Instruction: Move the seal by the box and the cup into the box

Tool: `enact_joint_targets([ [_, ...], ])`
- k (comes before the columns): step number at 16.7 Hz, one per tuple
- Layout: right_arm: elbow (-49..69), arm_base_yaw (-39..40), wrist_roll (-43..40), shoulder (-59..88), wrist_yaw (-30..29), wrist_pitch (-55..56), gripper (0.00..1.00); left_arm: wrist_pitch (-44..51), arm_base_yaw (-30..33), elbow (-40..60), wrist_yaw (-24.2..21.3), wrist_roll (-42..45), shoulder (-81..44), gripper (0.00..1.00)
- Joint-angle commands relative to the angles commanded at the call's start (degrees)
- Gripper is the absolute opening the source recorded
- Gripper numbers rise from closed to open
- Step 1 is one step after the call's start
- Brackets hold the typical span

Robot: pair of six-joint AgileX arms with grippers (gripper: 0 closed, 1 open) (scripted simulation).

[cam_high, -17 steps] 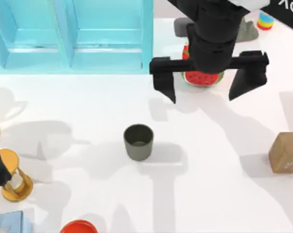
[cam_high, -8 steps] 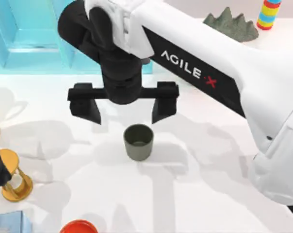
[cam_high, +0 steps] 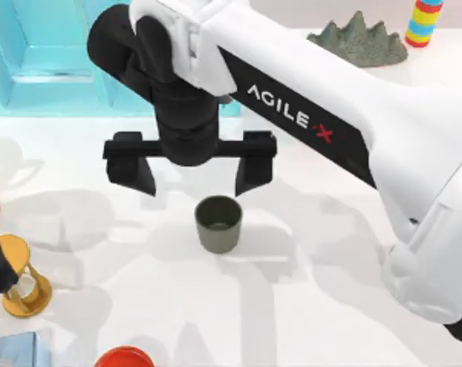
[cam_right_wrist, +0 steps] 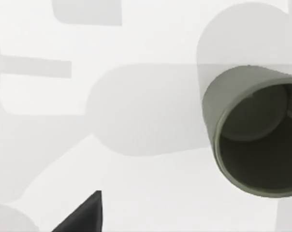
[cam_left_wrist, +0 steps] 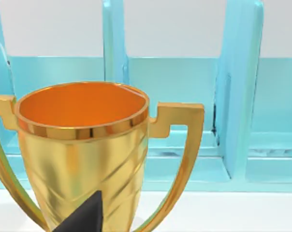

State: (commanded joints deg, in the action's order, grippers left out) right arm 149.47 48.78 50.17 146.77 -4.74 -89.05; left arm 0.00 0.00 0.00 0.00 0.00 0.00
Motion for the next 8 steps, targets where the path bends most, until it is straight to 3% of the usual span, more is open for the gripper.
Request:
enact_joint_targets([
  [8,-16.04,-0.30,-0.48,-1.52,0.00,14.49,1.00,0.00,0.00,0.00,0.00,0.00,0.00,1.00],
])
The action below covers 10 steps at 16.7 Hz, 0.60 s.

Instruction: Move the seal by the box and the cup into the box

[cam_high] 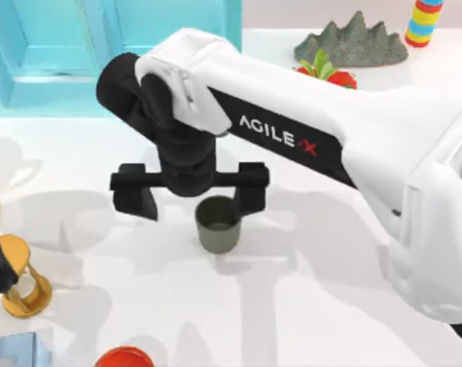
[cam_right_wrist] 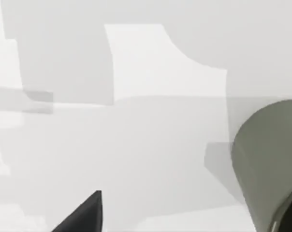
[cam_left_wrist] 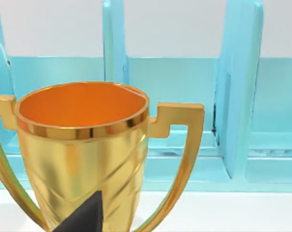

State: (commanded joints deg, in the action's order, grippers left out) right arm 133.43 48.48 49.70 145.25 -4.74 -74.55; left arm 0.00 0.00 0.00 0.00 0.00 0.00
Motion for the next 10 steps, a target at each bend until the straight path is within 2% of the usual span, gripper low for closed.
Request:
enact_joint_targets([
  [3,-4.98,-0.05,-0.05,-0.31,0.01,4.76,1.00,0.00,0.00,0.00,0.00,0.00,0.00,1.00],
  [8,-5.54,-0.04,-0.05,-0.33,0.01,5.29,1.00,0.00,0.00,0.00,0.00,0.00,0.00,1.00],
  [10,-5.54,-0.04,-0.05,-0.33,0.01,5.29,0.85,0.00,0.00,0.00,0.00,0.00,0.00,1.00],
])
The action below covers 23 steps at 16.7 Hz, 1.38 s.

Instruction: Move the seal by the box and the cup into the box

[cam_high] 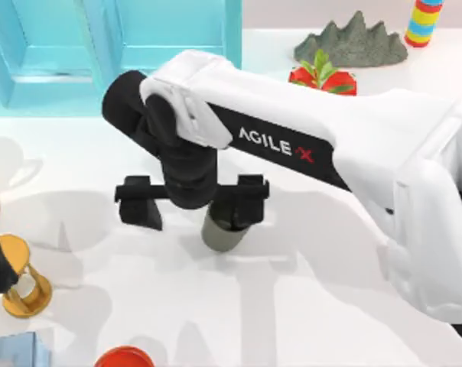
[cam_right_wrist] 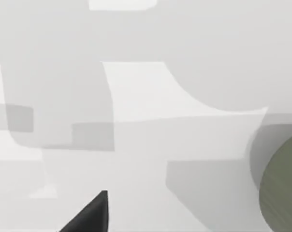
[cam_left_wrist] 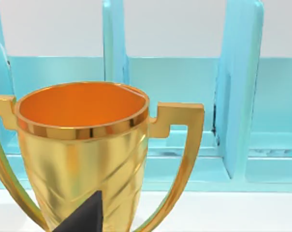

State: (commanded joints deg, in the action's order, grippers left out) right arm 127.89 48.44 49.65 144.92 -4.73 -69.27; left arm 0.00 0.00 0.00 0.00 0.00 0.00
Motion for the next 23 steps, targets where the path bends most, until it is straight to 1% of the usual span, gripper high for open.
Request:
enact_joint_targets([
  [11,0.00,0.00,0.00,0.00,0.00,0.00,0.02,0.00,0.00,0.00,0.00,0.00,0.00,1.00],
  [12,0.00,0.00,0.00,0.00,0.00,0.00,0.00,0.00,0.00,0.00,0.00,0.00,0.00,1.00],
  [21,-0.22,0.06,-0.09,-0.20,-0.01,-0.08,0.00,0.00,0.00,0.00,0.00,0.00,0.00,1.00],
  [23,-2.00,-0.93,-1.17,-2.34,0.06,-0.72,0.00,0.00,0.00,0.00,0.00,0.00,0.00,1.00],
])
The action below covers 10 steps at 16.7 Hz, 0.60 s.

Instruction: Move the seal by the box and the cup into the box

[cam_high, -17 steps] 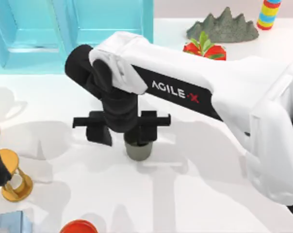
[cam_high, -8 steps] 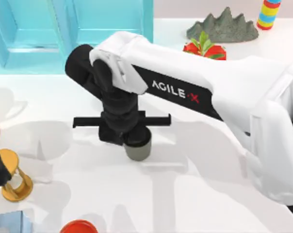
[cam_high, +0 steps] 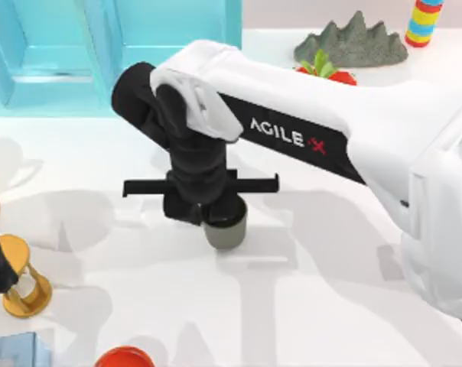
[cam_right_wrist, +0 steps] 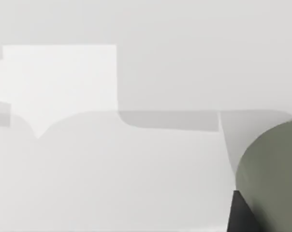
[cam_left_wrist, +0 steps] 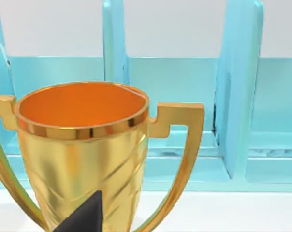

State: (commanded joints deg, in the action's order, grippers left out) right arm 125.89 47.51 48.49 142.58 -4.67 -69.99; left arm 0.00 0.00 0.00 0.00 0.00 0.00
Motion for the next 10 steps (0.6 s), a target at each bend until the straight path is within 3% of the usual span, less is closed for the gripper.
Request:
enact_joint_targets([
  [6,-10.24,-5.95,-5.99,-16.16,0.62,-4.18,0.00,0.00,0.00,0.00,0.00,0.00,0.00,1.00],
  [10,-13.12,-7.60,-7.71,-19.60,0.79,-5.53,0.00,0.00,0.00,0.00,0.00,0.00,0.00,1.00],
])
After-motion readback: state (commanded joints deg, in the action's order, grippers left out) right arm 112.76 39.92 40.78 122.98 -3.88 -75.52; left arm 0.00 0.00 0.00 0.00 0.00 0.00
